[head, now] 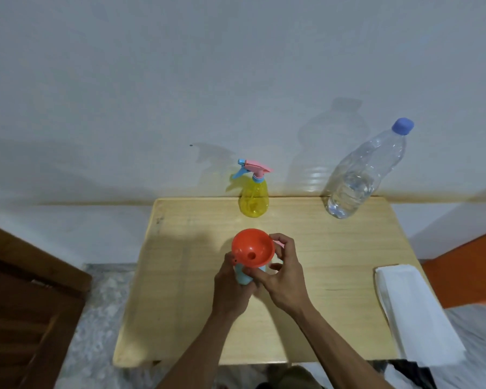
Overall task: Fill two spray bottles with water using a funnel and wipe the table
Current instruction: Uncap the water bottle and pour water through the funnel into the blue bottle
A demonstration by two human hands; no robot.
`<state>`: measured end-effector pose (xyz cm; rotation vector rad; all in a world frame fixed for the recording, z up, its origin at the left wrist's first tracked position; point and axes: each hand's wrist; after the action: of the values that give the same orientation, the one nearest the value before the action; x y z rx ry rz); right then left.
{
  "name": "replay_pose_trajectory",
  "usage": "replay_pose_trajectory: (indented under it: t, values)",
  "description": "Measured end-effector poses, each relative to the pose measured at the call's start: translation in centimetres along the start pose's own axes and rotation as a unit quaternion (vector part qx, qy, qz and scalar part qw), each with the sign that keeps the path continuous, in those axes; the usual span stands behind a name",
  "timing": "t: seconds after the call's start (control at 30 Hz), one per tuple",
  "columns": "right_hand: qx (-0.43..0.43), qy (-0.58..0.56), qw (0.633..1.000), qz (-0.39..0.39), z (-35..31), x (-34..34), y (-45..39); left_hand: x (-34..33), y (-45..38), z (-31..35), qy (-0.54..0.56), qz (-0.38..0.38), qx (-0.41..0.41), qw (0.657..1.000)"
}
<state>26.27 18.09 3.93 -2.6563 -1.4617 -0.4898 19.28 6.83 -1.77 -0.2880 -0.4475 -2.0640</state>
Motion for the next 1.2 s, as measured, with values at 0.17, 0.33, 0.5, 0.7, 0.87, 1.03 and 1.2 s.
replay_pose_trajectory:
  t: [0.17,0.33,0.5,0.7,0.87,1.03,1.2]
  values:
    - [0.003,0.009,1.000,0.030,-0.5,-0.7,2.1,0.3,0.8,-0.4,-0.004,-0.028,-0.010,1.000]
    - [0.005,0.015,0.998,0.062,-0.1,1.1,4.3,-0.2,1.7,0.7,-0.034,-0.053,-0.070,0.996]
    - [0.000,0.011,0.998,0.069,0.1,2.4,4.6,1.6,2.5,-0.4,-0.048,-0.008,0.012,0.999]
    - [-0.064,-0.041,0.982,0.171,1.0,7.5,6.1,-0.5,7.5,-0.6,-0.059,0.026,0.042,0.997]
    - [-0.115,-0.102,0.965,0.211,0.9,14.0,4.3,-6.9,7.3,4.3,-0.025,-0.037,-0.029,0.999]
    - [-0.066,-0.087,0.963,0.247,-0.4,21.3,-1.3,-13.0,1.4,10.4,-0.012,-0.028,-0.097,0.995]
    - [0.023,-0.021,0.969,0.243,-3.2,27.4,-8.7,-18.2,-5.5,16.2,-0.003,0.022,-0.132,0.991]
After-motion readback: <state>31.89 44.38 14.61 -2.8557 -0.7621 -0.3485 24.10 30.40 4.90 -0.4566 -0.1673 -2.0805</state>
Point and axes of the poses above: each hand's wrist, its own y-axis away from the middle knuckle, its own x-axis out of the back of the hand, z = x × y, and after that the axes turned 5 degrees about -z, right-handed
